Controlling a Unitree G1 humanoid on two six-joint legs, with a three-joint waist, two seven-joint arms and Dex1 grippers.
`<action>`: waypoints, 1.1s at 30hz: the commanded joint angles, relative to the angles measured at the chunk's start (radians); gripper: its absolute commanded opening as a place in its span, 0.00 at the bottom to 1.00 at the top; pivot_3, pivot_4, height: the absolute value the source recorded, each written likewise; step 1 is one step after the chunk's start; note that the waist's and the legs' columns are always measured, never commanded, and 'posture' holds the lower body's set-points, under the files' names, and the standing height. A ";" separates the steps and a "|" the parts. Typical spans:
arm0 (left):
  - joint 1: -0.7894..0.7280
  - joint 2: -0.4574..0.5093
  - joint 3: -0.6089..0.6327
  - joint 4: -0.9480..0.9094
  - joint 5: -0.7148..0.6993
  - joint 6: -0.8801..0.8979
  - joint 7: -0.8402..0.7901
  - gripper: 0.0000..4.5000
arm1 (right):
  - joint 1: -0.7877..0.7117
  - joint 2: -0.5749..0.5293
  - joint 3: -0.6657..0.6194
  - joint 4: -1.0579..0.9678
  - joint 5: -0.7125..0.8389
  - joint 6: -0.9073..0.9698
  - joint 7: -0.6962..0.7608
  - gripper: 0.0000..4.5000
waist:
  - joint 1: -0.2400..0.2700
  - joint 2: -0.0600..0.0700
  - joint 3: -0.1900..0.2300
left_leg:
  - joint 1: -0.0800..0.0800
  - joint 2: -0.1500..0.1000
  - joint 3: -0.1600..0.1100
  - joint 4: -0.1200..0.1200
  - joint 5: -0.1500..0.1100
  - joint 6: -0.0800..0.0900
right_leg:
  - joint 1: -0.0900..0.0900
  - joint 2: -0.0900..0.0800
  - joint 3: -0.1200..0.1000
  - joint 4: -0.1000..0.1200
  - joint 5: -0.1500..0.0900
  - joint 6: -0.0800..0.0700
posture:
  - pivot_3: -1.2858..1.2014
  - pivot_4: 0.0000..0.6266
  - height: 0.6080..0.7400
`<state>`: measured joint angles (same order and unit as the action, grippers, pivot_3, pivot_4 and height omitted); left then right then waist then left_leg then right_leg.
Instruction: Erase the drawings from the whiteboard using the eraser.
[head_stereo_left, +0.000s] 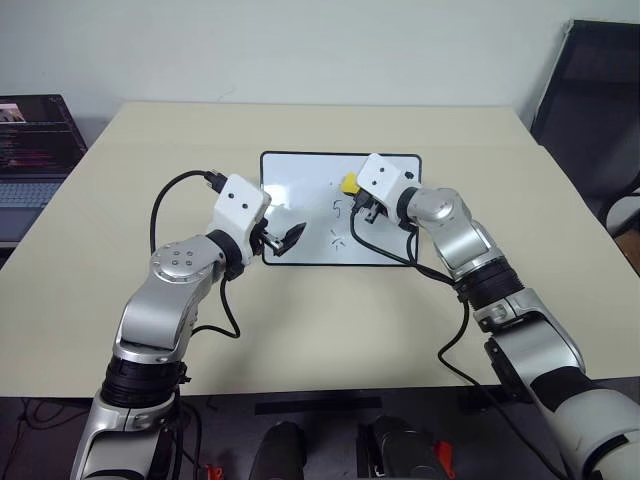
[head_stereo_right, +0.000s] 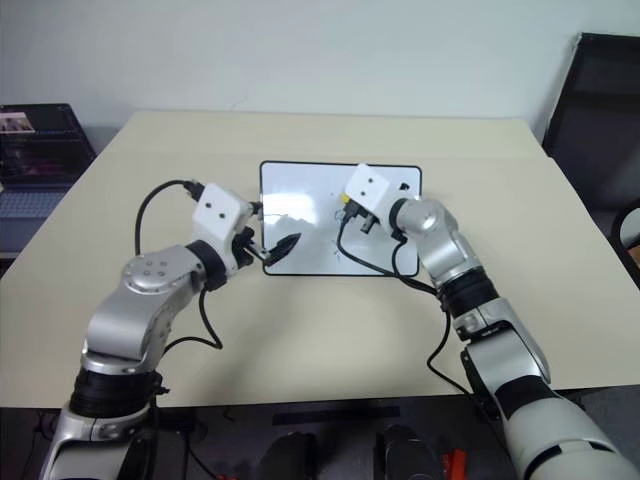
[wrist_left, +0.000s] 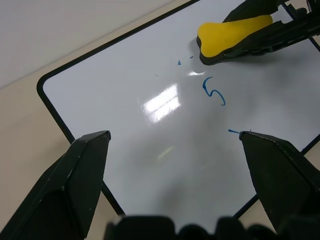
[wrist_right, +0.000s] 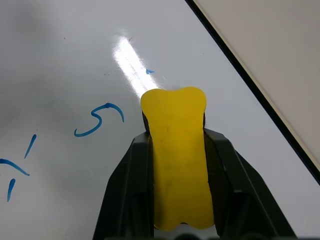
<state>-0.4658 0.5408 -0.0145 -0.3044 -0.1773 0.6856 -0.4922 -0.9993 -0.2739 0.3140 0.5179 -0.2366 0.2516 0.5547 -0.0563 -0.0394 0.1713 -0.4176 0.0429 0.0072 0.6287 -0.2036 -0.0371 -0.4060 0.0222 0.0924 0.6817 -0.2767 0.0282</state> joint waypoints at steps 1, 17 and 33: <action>-0.020 -0.006 0.003 -0.016 0.000 -0.027 -0.001 1.00 | -0.015 -0.013 -0.010 -0.003 -0.020 -0.009 -0.017 0.22 | 0.000 0.000 0.000 | 0.000 0.000 0.000 0.000 0.000 0.000 | 0.000 0.000 0.000 0.000 0.000 0.000 | 0.52 0.24 1.00; -0.003 -0.027 0.002 -0.022 0.012 -0.039 0.021 1.00 | -0.122 0.123 0.030 0.124 -0.059 -0.132 -0.069 0.22 | -0.017 0.000 0.000 | -0.001 0.000 -0.002 -0.001 0.000 0.000 | -0.001 -0.001 0.000 -0.001 0.000 0.000 | 0.52 0.24 1.00; -0.018 -0.023 -0.008 0.006 0.008 -0.055 -0.003 1.00 | 0.040 -0.066 0.033 -0.037 -0.077 -0.052 0.018 0.22 | -0.004 0.000 0.000 | 0.000 -0.001 -0.002 0.000 0.000 0.000 | 0.000 -0.001 0.000 0.000 0.000 0.000 | 0.52 0.24 1.00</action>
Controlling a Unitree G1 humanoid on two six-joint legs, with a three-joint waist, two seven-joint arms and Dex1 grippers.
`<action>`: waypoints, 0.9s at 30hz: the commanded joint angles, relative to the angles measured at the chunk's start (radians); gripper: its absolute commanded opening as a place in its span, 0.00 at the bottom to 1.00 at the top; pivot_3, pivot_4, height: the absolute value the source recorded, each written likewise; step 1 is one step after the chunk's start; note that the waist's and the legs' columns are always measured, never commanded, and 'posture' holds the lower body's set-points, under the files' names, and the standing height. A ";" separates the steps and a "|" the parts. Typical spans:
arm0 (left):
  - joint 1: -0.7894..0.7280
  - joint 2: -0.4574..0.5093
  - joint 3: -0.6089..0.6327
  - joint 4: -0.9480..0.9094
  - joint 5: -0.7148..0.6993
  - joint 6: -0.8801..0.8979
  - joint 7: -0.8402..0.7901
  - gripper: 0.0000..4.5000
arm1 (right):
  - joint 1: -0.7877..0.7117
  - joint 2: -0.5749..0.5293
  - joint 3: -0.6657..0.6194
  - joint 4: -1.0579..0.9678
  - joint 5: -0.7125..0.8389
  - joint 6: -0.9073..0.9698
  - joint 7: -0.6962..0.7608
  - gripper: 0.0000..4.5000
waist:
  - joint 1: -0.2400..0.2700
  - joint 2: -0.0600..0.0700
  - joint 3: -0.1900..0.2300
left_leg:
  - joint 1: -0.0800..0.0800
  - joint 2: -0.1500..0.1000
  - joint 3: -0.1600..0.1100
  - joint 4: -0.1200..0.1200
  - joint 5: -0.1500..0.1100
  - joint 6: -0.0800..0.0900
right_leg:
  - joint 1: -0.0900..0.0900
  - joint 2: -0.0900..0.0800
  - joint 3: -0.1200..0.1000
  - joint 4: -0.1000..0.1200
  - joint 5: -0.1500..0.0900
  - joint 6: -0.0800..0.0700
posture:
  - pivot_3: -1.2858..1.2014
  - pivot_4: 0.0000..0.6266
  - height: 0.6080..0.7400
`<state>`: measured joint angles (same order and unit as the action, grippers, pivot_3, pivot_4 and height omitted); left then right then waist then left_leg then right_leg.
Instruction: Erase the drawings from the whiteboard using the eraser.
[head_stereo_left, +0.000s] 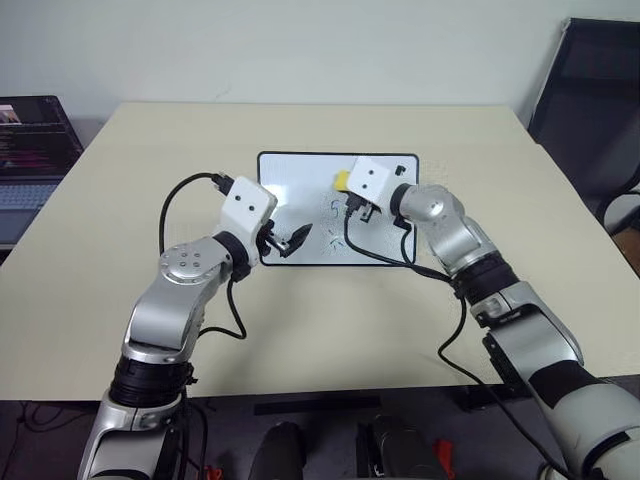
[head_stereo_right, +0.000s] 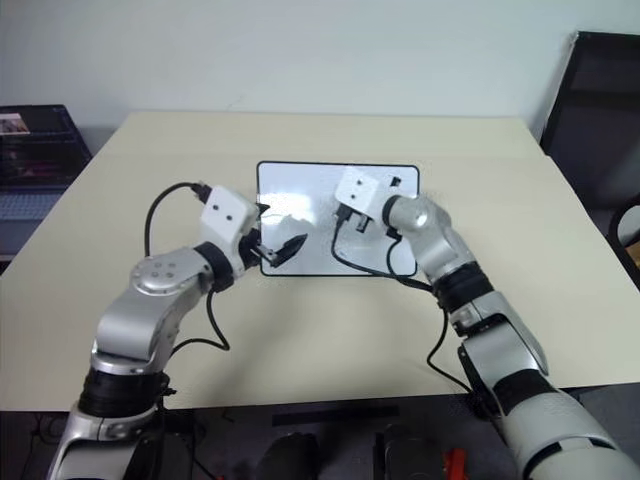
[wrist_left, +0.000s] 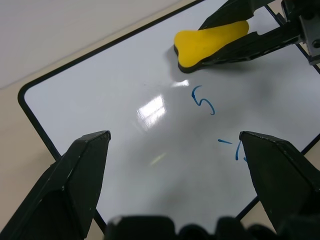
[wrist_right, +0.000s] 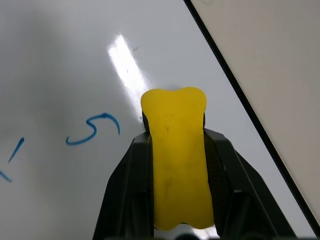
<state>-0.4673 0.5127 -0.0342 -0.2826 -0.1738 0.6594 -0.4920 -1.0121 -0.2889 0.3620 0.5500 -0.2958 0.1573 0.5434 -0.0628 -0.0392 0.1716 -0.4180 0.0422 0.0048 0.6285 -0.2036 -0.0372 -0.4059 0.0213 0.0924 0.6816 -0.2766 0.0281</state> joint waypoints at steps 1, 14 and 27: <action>-0.015 0.006 0.012 -0.015 0.005 -0.030 -0.005 1.00 | 0.076 -0.065 -0.017 -0.099 -0.017 0.057 0.038 0.22 | 0.006 0.000 0.000 | 0.000 0.000 0.000 0.000 0.000 0.000 | 0.000 0.000 0.000 0.000 0.000 0.000 | 0.52 0.24 1.00; -0.009 0.022 0.058 0.025 -0.008 -0.037 0.001 1.00 | 0.178 0.000 -0.200 -0.370 0.186 0.285 0.043 0.22 | 0.007 0.000 0.000 | 0.000 0.001 0.000 0.000 0.000 0.000 | 0.000 0.001 0.000 0.000 0.000 0.000 | 0.52 0.24 1.00; -0.008 0.025 0.051 0.031 -0.001 -0.055 -0.010 1.00 | 0.042 0.079 -0.150 -0.163 0.139 0.129 -0.069 0.22 | 0.004 0.000 0.000 | 0.000 0.001 0.002 0.000 0.000 0.000 | -0.001 0.001 0.000 -0.001 0.000 0.000 | 0.52 0.24 1.00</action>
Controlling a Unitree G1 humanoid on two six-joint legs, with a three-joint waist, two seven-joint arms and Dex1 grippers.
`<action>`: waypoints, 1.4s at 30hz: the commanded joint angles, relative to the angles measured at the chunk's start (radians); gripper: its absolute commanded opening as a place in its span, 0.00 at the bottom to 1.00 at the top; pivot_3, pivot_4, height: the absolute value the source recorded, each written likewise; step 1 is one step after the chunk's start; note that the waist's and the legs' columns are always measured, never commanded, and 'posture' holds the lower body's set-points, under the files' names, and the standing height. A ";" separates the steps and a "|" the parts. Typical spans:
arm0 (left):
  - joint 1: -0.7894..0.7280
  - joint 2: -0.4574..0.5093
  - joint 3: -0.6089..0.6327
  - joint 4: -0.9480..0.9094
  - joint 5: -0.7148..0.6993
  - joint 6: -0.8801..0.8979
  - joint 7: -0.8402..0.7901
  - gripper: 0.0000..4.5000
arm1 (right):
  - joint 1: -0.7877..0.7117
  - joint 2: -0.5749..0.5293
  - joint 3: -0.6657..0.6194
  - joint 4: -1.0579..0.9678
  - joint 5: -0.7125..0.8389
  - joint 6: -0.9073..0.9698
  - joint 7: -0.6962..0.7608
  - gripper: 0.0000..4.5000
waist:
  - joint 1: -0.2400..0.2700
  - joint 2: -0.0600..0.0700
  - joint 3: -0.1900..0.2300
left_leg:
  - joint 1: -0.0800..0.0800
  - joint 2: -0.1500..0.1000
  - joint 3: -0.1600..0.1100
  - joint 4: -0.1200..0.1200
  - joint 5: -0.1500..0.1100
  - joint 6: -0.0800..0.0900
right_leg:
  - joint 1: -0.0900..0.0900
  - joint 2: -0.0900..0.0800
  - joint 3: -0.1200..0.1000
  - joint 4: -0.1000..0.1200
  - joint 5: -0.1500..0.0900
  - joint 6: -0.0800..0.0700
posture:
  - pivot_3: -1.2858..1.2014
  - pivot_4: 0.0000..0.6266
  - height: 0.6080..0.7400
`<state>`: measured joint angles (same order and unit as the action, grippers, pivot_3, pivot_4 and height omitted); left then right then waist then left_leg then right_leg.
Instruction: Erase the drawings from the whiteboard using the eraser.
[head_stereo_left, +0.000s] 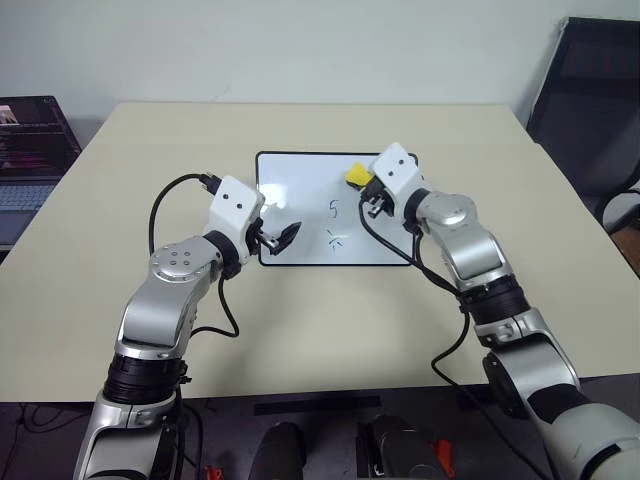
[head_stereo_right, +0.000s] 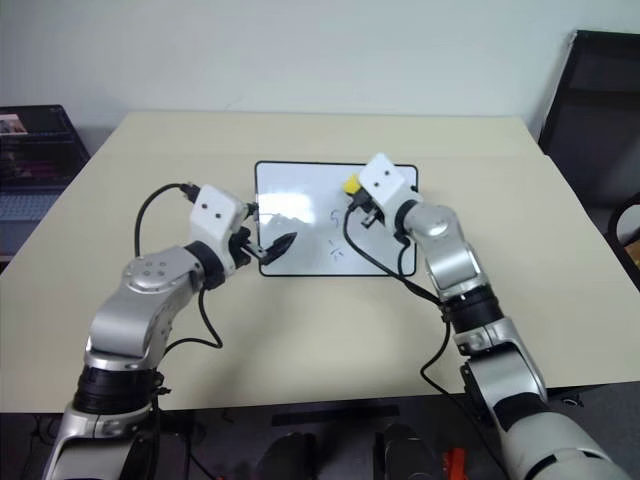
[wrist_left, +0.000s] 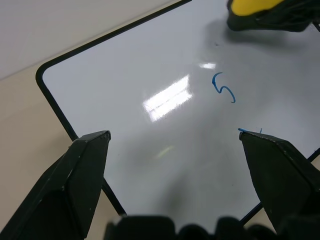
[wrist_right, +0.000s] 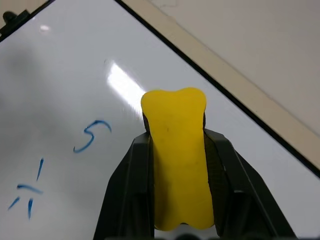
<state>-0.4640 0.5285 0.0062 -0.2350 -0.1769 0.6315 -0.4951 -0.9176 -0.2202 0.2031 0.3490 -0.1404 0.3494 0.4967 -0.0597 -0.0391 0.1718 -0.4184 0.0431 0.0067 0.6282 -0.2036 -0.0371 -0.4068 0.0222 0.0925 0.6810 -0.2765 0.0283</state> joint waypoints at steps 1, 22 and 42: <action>-0.012 0.009 0.011 -0.015 0.002 -0.028 -0.007 1.00 | -0.063 0.015 0.013 0.058 -0.018 -0.075 -0.024 0.22 | 0.001 0.000 0.000 | 0.000 0.000 0.000 0.000 0.000 0.000 | 0.000 0.000 0.000 0.000 0.000 0.000 | 0.52 0.24 1.00; -0.020 -0.005 0.010 -0.007 -0.010 -0.022 -0.008 1.00 | 0.031 -0.093 0.024 0.017 -0.024 0.014 0.079 0.22 | 0.004 0.000 0.000 | 0.001 0.000 0.000 0.001 0.000 0.000 | 0.002 -0.001 -0.001 0.001 0.000 0.000 | 0.52 0.24 1.00; 0.092 0.095 0.167 -0.012 -0.178 -0.093 -0.203 1.00 | 0.616 -0.204 -0.161 -0.861 0.433 0.389 0.231 0.22 | 0.002 0.000 0.000 | 0.000 0.000 -0.001 0.000 -0.001 0.000 | 0.001 -0.001 0.000 -0.001 -0.003 0.005 | 0.52 0.24 1.00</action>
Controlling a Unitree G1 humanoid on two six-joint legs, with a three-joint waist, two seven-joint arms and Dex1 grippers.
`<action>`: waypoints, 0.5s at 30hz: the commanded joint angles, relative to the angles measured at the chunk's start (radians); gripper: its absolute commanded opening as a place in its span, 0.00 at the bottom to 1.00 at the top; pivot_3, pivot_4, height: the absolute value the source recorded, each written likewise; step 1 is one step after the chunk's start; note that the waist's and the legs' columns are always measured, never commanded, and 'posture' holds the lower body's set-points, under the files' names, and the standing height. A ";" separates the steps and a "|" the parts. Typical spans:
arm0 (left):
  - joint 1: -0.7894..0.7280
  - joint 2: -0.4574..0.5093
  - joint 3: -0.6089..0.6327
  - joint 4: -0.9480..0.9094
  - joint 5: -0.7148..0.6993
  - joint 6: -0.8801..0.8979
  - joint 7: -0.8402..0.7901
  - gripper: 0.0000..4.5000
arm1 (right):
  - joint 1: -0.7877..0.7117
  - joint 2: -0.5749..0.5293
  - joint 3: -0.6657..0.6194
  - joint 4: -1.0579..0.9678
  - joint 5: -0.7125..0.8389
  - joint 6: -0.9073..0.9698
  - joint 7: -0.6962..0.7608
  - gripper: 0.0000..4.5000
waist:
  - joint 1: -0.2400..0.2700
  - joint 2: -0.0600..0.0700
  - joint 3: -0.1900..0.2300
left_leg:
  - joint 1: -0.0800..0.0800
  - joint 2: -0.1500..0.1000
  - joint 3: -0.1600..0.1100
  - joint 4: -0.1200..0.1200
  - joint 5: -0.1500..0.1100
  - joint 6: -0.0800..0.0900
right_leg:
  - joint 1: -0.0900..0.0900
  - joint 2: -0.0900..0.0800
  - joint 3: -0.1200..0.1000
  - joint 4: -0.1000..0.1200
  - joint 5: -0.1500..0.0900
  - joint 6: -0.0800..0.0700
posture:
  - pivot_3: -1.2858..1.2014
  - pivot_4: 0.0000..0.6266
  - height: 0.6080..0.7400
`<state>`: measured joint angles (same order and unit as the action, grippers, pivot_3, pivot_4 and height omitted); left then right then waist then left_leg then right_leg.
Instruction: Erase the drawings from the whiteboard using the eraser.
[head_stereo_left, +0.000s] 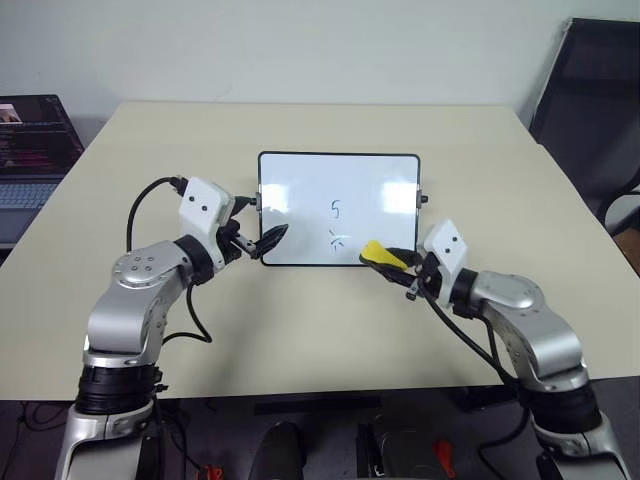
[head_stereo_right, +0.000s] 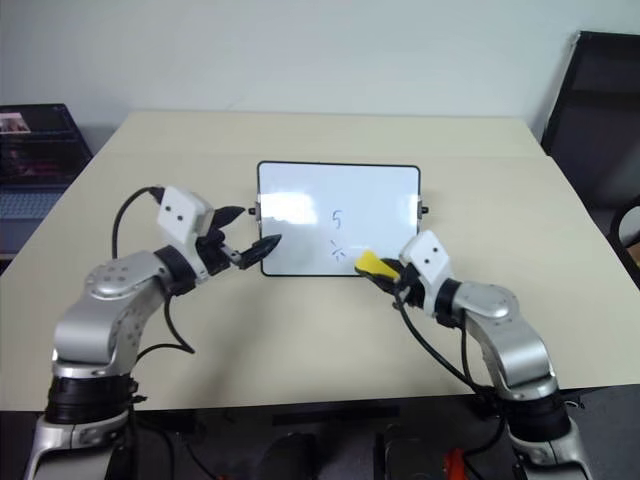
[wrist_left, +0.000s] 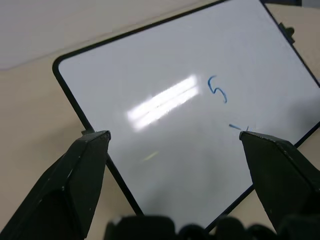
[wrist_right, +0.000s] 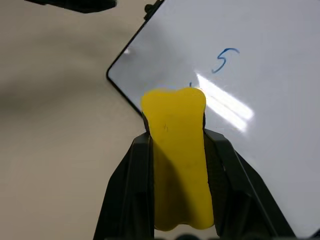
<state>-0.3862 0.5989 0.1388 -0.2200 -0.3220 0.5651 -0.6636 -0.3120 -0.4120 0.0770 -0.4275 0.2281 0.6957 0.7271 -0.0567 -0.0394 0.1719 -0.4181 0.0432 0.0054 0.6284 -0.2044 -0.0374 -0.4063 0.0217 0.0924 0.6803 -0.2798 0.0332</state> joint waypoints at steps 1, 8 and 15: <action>0.024 0.031 0.039 -0.020 -0.037 -0.037 -0.047 1.00 | 0.015 -0.016 -0.036 -0.090 0.071 0.051 -0.007 0.22 | -0.001 0.000 0.000 | 0.000 0.000 0.000 0.000 0.000 0.000 | 0.000 0.000 0.000 0.000 0.000 0.000 | 0.52 0.24 1.00; 0.146 0.093 0.010 -0.054 -0.038 -0.065 -0.136 1.00 | 0.006 -0.018 -0.002 -0.098 0.065 0.048 -0.078 0.22 | -0.001 0.000 0.000 | 0.001 0.001 0.002 0.000 0.000 0.000 | 0.000 0.001 0.002 0.000 0.000 0.000 | 0.52 0.24 1.00; 0.126 0.097 0.004 -0.020 -0.011 -0.078 -0.119 1.00 | -0.072 -0.077 0.071 -0.055 -0.005 -0.009 -0.081 0.22 | 0.002 0.000 0.000 | 0.001 0.001 0.003 0.000 0.000 0.000 | 0.000 0.001 0.001 0.000 -0.001 0.000 | 0.52 0.24 1.00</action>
<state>-0.2433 0.6804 0.1416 -0.2259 -0.3394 0.5109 -0.7863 -0.3624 -0.4785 0.1410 -0.4723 0.2407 0.7170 0.6483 -0.0545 -0.0397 0.1720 -0.4174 0.0443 0.0086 0.6287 -0.2041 -0.0372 -0.4063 0.0228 0.0932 0.6801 -0.2805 0.0329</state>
